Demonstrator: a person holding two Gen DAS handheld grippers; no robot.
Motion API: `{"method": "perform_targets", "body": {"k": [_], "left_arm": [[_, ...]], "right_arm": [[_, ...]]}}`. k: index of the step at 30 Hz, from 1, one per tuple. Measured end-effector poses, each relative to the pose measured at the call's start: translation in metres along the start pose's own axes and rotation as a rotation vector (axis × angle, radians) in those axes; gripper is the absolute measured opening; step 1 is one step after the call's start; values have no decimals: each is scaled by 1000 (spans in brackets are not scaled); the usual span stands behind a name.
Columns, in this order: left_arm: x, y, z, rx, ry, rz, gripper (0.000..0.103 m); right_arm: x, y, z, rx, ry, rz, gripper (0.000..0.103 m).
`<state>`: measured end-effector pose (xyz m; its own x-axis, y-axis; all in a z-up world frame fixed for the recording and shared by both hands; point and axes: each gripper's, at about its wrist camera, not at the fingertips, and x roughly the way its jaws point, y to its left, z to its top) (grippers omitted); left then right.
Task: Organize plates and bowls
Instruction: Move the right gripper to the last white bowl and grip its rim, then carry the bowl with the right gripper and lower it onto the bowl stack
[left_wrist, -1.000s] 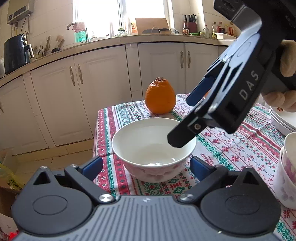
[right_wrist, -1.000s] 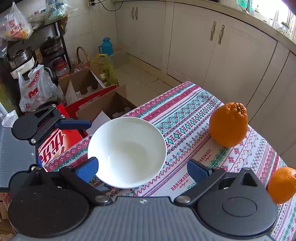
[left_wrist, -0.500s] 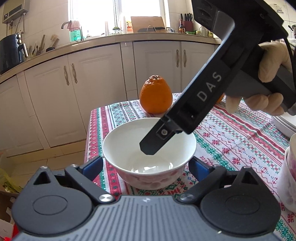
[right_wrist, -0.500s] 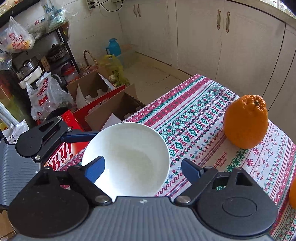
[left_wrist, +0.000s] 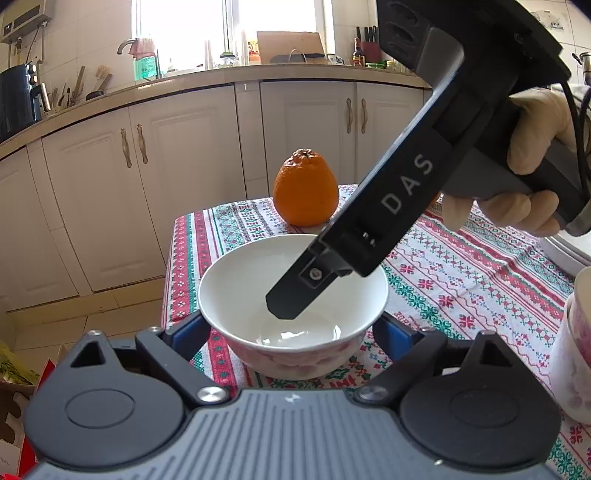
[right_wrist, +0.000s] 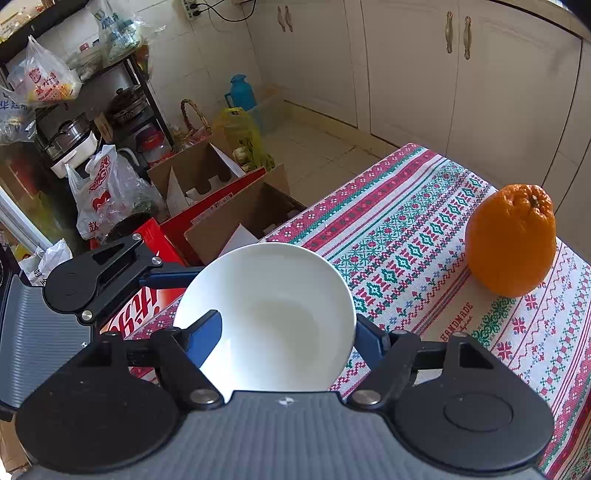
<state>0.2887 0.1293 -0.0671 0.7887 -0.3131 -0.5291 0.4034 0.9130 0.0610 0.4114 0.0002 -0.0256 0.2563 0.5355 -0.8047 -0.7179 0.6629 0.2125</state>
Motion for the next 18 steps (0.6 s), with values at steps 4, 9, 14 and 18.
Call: {"method": "perform_targets", "body": {"k": [4,9,14,18], "left_arm": [[-2,-3,1,12,14,5,94],[-16,-11,6,24,12,10,94],[-37,-26,13,50,-1,16,94],[-53,-39,17,50,1,3,94]], "right_arm": [[-6,3,-1,2,-3,8,81],[-20,11,-5,-17,-14,8,81],[-43,20,-16,-26,-33,9,81],[-62,27,-28,-31,-48,10,81]]}}
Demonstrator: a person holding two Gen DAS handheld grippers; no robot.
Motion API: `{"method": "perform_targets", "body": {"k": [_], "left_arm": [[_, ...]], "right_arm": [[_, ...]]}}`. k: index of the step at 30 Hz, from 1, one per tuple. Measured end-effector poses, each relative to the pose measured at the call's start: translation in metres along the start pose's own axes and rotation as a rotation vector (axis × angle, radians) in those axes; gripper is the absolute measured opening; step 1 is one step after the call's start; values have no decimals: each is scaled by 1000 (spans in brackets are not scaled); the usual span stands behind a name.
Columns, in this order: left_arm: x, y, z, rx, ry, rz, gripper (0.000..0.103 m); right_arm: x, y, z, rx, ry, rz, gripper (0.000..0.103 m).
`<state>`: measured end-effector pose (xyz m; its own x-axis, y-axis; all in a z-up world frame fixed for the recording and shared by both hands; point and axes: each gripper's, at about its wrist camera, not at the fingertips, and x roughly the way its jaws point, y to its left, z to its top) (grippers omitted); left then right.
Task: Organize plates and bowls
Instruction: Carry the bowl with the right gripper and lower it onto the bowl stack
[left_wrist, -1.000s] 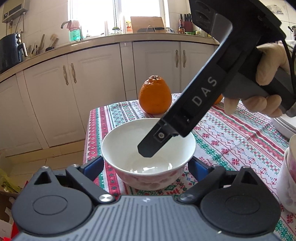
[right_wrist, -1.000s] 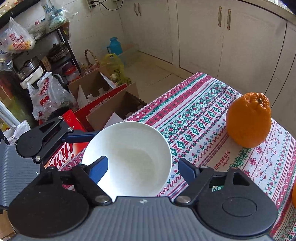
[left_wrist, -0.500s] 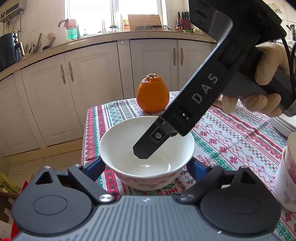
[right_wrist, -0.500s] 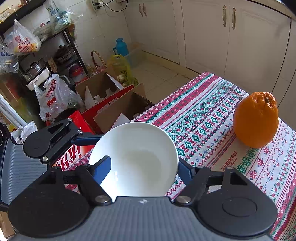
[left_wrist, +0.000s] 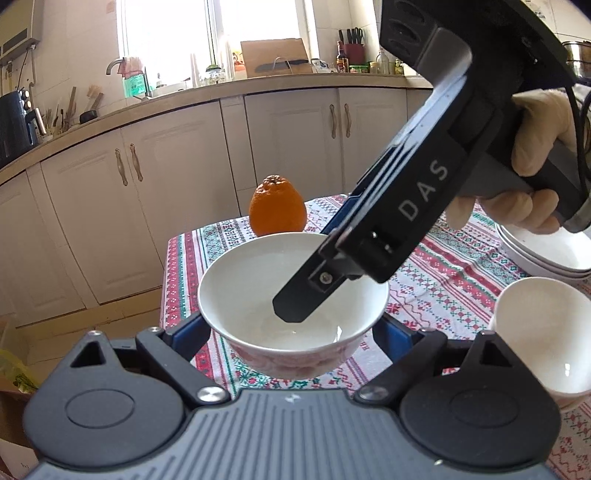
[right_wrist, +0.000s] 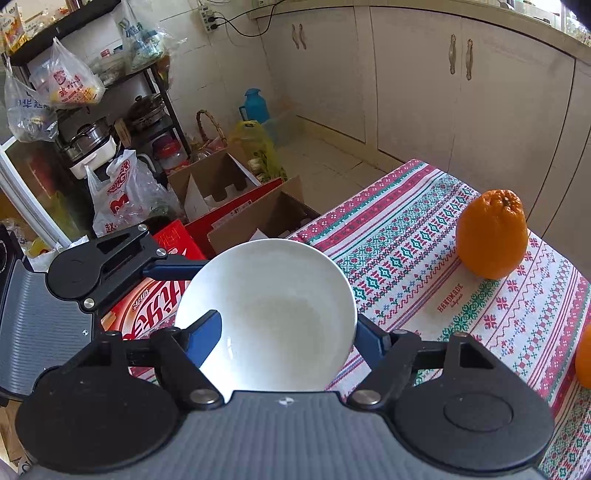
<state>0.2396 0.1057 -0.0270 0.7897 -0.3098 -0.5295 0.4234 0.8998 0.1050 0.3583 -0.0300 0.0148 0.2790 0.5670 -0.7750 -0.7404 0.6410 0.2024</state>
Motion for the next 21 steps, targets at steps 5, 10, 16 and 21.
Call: {"method": "perform_targets", "body": {"k": [5,10,16,21], "left_arm": [[-20,-19,2,10,-1,-5,94],[-41,-35,4,17,-3,-10,94],[-66,-54,5,17,-6,-18,94],[-85,-68,4,28,-17,-21,94]], "right_arm": [[-24,12,-16,-6,-13,-2,81],[-46,26,-33,-18,-25,-8,81],[-68,42,-52,-28,-42,-10,81],[-87,55,-67,-38,-61,-13,81]]}}
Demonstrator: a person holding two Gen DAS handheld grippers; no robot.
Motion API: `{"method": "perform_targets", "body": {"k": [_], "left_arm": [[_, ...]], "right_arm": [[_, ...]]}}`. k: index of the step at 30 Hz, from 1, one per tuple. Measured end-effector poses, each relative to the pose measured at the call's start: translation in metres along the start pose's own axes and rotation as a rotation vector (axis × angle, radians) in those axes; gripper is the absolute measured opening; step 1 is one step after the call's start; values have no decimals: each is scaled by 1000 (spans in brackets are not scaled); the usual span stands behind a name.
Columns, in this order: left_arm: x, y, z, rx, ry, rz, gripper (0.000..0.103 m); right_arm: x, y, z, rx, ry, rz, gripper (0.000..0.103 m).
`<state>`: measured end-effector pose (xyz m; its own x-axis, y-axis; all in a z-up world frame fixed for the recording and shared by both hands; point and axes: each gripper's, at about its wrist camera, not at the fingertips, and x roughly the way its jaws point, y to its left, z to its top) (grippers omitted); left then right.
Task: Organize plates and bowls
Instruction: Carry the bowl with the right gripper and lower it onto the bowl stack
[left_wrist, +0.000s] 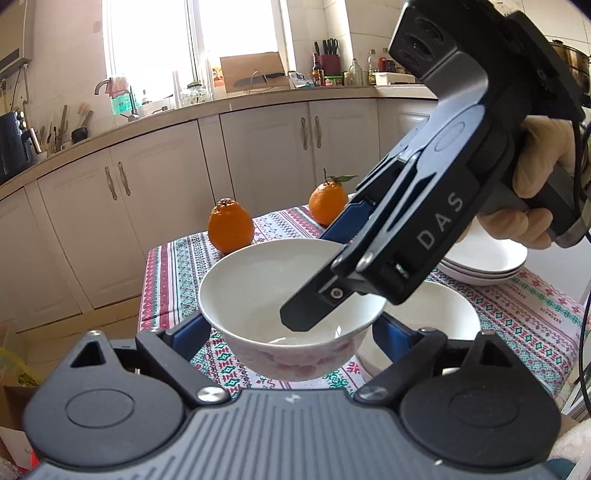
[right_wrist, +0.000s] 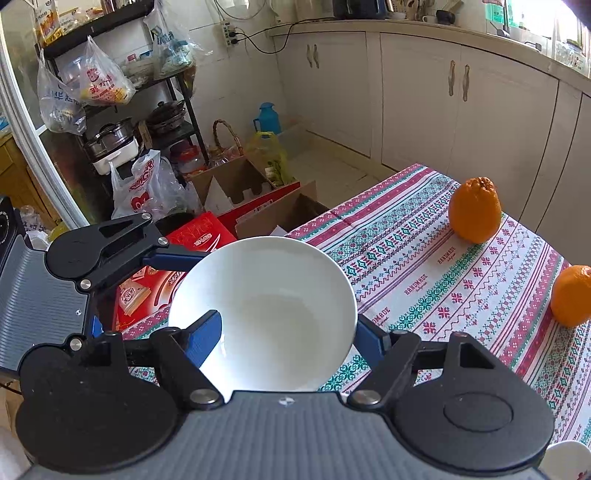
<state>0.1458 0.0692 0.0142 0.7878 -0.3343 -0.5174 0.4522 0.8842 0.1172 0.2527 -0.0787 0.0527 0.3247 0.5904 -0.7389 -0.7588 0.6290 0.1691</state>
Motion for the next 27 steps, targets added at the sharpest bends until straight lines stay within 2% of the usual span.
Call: {"method": "perform_targets", "body": {"k": [5,14,21,27], "left_arm": [[-10,-14,-1,-9,1,-12,94],[-13,-39,1,10,-5,-75,94],[2,-55,3,26,10,-128,94],[20,-58,2,-2,44,-169,94]], "right_arm": [[-14,9,-13,-1,-10,-8,81],[-40,10,-42,22,-11,-51,82],[-53,-3,-60,60,-5,-94,82],[-50,-16,-70,98,10,-114,82]]}}
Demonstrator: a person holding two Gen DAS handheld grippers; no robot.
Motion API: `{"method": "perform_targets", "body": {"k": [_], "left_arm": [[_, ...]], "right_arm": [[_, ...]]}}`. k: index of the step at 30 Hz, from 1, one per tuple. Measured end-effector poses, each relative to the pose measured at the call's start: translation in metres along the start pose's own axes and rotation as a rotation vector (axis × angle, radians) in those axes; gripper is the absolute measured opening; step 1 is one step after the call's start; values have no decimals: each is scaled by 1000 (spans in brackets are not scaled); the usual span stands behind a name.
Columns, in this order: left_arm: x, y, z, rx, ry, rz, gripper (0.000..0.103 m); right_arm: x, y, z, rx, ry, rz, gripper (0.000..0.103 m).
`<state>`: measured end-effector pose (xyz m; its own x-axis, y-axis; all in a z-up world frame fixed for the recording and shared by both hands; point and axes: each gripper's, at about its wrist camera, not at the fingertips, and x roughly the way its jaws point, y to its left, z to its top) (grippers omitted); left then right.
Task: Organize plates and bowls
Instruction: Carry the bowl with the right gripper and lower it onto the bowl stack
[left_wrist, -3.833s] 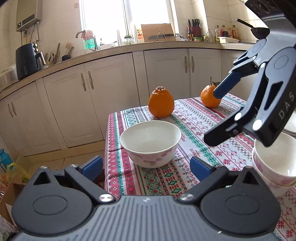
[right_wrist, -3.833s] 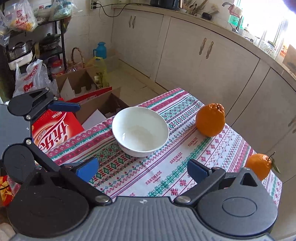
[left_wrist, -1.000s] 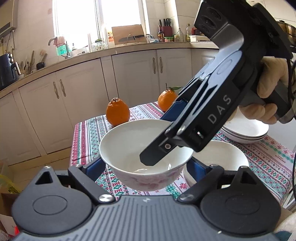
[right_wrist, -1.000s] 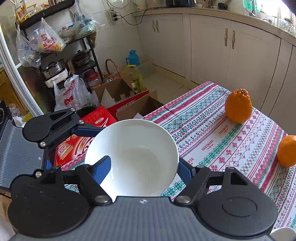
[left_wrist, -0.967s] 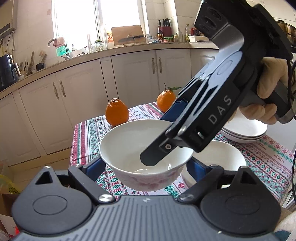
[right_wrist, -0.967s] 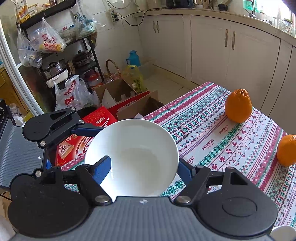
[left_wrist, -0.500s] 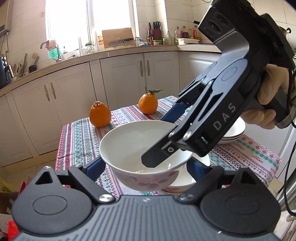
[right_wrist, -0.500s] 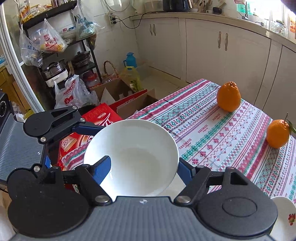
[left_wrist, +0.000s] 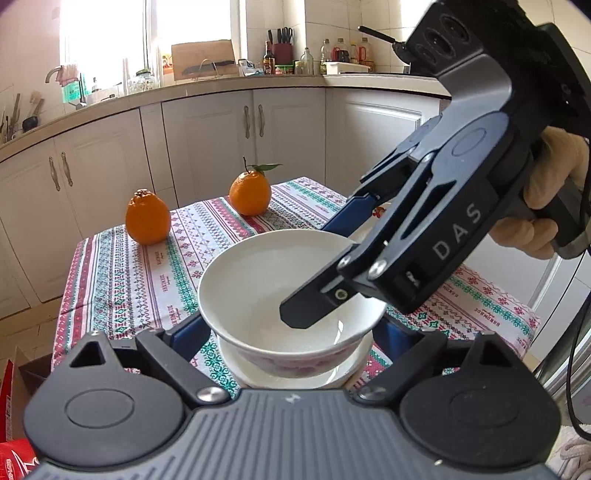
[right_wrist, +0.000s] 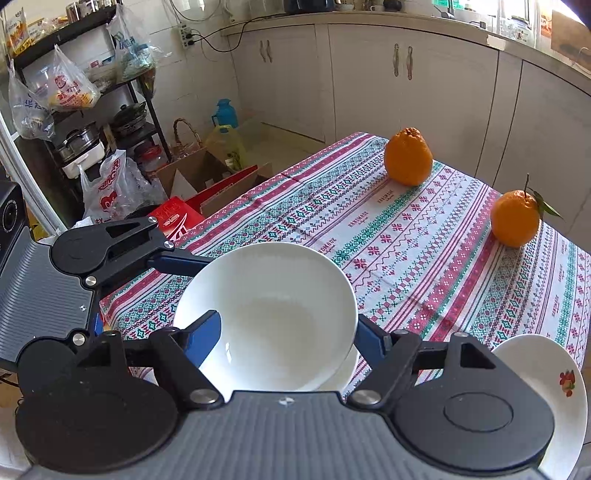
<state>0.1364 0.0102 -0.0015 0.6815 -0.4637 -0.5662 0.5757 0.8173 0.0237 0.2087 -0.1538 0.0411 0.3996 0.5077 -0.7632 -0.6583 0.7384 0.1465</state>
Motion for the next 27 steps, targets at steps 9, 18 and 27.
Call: {"method": "perform_targets", "body": {"k": [9,18,27], "left_arm": [[12,4,-2,-25,34,-18,94],[16,7,-2,-30,45,-27,94],[19,10,-5,-43,54,-39,94]], "right_arm": [[10,-6,-3,16,9,-4,82],[16,-8,-5,32,18,-5,82],[18,-7,-6,29,23,-6,82]]}}
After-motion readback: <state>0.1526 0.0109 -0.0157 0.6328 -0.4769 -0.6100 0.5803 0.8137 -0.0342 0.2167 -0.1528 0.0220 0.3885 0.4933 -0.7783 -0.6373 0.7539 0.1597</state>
